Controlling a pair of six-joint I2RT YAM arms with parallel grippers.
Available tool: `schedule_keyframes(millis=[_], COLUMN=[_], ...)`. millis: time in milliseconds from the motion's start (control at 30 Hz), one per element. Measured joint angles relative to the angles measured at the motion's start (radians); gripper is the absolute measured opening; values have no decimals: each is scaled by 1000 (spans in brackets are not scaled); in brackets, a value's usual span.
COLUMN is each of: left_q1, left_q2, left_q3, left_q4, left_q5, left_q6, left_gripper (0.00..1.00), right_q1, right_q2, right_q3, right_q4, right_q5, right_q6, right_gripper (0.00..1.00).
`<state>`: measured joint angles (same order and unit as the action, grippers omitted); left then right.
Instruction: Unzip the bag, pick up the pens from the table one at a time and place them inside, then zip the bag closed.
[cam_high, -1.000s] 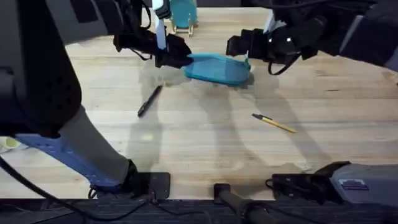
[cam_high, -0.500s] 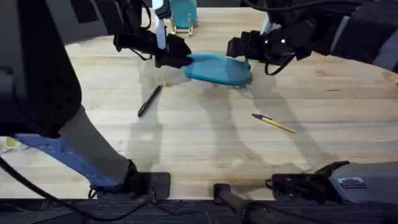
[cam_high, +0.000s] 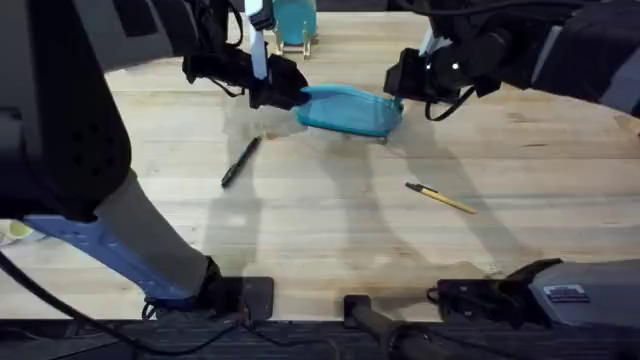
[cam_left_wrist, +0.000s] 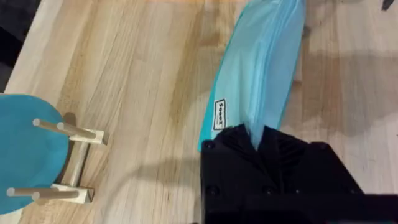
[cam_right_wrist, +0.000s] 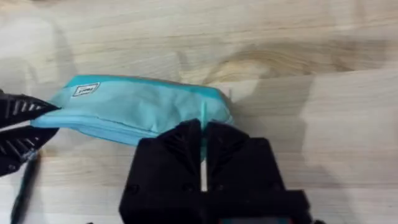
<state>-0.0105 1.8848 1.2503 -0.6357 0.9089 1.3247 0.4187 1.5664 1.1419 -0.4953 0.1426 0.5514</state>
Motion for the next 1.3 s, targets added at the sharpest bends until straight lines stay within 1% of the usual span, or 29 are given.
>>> schedule_keyframes(millis=[33, 100, 567, 700, 967, 1300], left_q1=[0, 0, 0, 0, 0, 0], left_q2=[0, 0, 0, 0, 0, 0], left_q3=[0, 0, 0, 0, 0, 0], left_q4=[0, 0, 0, 0, 0, 0], left_q5=[0, 0, 0, 0, 0, 0], left_q6=[0, 0, 0, 0, 0, 0], left_gripper=[42, 42, 42, 42, 42, 42], right_q1=[0, 0, 0, 3, 40, 68], right_q2=[0, 0, 0, 0, -19, -31], right_q3=[0, 0, 0, 0, 0, 3], right_q4=[0, 0, 2, 28, 127, 131], right_q5=[0, 0, 0, -2, -28, -31], right_q6=[3, 3, 2, -9, -85, -104], right_gripper=[52, 33, 31, 31, 31, 31])
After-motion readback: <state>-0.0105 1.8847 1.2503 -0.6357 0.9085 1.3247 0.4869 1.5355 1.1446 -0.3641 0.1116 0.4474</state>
